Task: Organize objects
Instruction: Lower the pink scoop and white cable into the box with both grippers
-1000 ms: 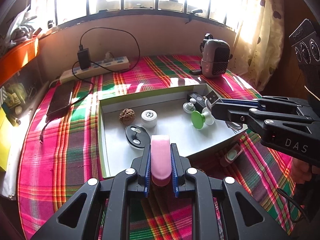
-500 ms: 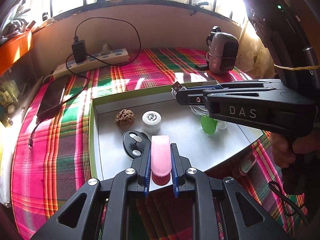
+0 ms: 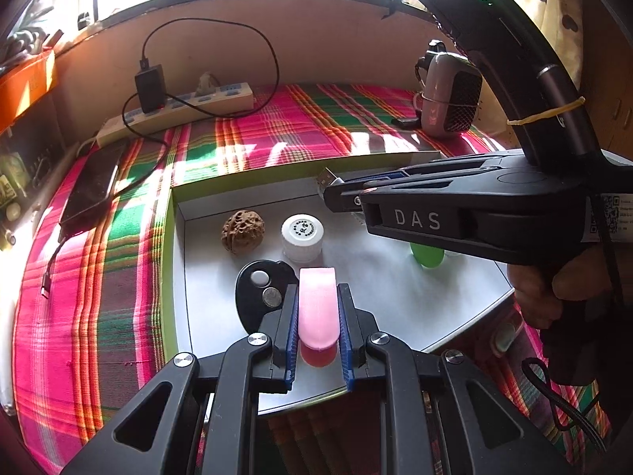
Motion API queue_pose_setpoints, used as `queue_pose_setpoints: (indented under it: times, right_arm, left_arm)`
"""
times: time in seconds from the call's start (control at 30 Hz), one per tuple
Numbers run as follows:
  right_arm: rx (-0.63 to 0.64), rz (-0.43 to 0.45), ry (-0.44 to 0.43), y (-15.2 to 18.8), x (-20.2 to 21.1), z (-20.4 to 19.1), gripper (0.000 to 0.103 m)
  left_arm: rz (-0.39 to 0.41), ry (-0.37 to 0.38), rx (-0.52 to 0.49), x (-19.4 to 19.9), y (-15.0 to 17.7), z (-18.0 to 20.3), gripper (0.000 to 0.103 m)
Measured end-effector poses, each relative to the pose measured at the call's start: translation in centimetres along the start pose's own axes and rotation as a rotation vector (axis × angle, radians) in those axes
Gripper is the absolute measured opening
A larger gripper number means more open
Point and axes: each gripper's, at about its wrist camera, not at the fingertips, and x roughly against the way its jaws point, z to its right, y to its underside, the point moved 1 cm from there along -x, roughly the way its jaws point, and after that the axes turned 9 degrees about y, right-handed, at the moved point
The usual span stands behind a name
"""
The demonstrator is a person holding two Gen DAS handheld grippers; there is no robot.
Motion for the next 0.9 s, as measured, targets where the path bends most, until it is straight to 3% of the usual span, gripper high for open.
queue_pose_setpoints:
  times: [0.9]
  right_arm:
    - [-0.003, -0.027, -0.011, 0.1, -1.2, -0.6, 0.013]
  left_arm:
    - [-0.023, 0.007, 0.024, -1.2, 0.1, -0.2, 0.016]
